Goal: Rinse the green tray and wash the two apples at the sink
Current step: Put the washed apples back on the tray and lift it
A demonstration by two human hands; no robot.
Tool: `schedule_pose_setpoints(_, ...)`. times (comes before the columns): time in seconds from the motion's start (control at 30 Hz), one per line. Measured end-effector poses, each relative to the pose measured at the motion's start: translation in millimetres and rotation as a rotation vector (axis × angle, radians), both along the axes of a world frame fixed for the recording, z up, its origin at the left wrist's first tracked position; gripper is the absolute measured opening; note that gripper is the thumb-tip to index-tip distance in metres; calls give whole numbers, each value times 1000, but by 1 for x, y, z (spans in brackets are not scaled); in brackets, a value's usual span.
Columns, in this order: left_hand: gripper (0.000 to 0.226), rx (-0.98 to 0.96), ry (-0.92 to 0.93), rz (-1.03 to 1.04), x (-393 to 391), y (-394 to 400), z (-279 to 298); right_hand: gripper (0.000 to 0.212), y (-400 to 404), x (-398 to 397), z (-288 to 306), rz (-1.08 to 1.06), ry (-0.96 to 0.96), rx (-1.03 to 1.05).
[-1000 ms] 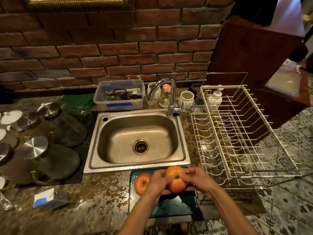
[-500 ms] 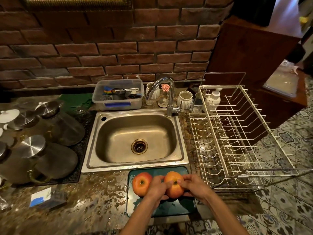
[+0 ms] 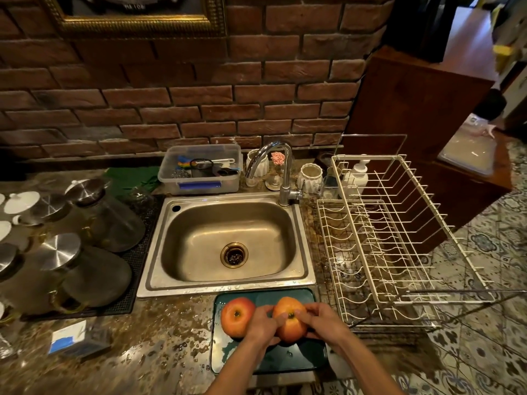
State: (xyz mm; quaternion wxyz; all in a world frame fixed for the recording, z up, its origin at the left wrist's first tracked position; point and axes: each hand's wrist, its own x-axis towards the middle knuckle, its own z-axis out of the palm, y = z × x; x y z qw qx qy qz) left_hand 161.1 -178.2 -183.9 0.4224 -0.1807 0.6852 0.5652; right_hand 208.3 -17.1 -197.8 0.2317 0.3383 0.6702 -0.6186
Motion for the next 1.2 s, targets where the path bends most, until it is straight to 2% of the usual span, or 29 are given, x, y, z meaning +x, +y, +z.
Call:
schedule_pose_setpoints(0.1, 40, -25, -20, -38, -4, -2, 7, 29, 0, -1, 2, -29, -25, -5)
schedule_pose_setpoints(0.17, 26, -58, 3, -89, -12, -10, 15, 22, 0, -3, 9, -39, -27, 39)
schedule_pose_setpoints(0.23, 8, -40, 39, -112, -24, -24, 24, 27, 5, -6, 18, -11, 9, 118)
schedule_pose_setpoints(0.37, 9, -113, 133, -77, -46, -67, 47, 18, 15, -11, 36, -18, 104, 121)
schedule_pose_setpoints(0.47, 23, -194, 189, -46, -52, -103, 46, 31, 19, -11, 39, 24, 123, 101)
schedule_pose_setpoints(0.6, 54, -265, 136, -45, -47, -131, 27, 91, 21, -13, 24, 19, 80, 49)
schedule_pose_setpoints(0.8, 95, -136, -65, 51, -38, -130, 10, 137, 10, -10, 5, 32, -14, 4)
schedule_pose_setpoints(0.97, 105, -142, -83, 30, -49, -128, 1, 137, 11, -15, -1, 37, -68, 23)
schedule_pose_setpoints(1.2, 118, -137, -67, -41, -52, -130, -5, 120, 9, -15, 1, 55, -81, 85)
